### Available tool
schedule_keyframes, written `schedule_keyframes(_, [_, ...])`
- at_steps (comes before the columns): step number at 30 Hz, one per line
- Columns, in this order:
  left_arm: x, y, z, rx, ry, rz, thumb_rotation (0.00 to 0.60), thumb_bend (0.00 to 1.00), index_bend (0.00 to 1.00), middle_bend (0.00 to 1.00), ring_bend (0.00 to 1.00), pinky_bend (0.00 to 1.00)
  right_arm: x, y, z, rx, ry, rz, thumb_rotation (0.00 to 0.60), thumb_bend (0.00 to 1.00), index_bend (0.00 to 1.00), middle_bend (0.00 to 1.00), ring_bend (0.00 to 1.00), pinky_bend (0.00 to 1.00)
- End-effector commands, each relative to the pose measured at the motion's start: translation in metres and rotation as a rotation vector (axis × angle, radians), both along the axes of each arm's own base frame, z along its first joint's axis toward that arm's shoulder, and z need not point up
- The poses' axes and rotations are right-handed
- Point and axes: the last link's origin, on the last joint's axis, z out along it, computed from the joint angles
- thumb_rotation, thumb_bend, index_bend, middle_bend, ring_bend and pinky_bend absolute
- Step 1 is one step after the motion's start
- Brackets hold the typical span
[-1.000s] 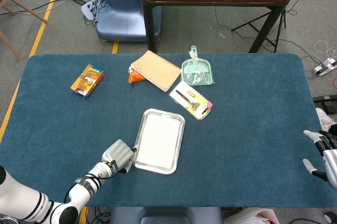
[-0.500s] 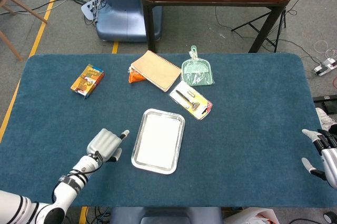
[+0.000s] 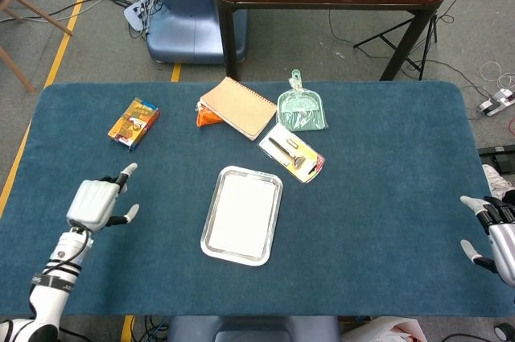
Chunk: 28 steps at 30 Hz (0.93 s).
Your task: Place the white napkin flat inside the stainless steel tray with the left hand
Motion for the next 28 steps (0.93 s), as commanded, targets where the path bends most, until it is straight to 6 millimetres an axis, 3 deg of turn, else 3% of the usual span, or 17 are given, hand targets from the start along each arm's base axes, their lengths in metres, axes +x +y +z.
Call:
schedule_keyframes(1, [-0.033,-0.013,0.022,0.108,-0.077,0.012,0.339,0.27,0.10,0.25,0.22,0.31,0.001,-0.002,-0.001,0.002,0.002,-0.001,0.600,0.26,0.21,0.24,0.14,0.22])
schedule_keyframes(8, [-0.054,-0.048,0.033,0.191,-0.131,0.033,0.324,0.25,0.10,0.21,0.19,0.20,0.004,-0.006,-0.001,-0.002,0.001,0.019,0.600,0.23,0.21,0.23,0.14,0.22])
schedule_keyframes(15, [-0.058,-0.079,0.031,0.200,-0.116,0.047,0.322,0.25,0.10,0.21,0.19,0.17,0.006,-0.012,-0.004,0.008,-0.003,0.035,0.600,0.22,0.21,0.23,0.14,0.22])
schedule_keyframes(28, [-0.054,-0.100,0.032,0.245,-0.130,0.041,0.348,0.25,0.10,0.21,0.19,0.15,0.007,-0.016,-0.007,-0.002,-0.011,0.056,0.600,0.22,0.21,0.23,0.14,0.22])
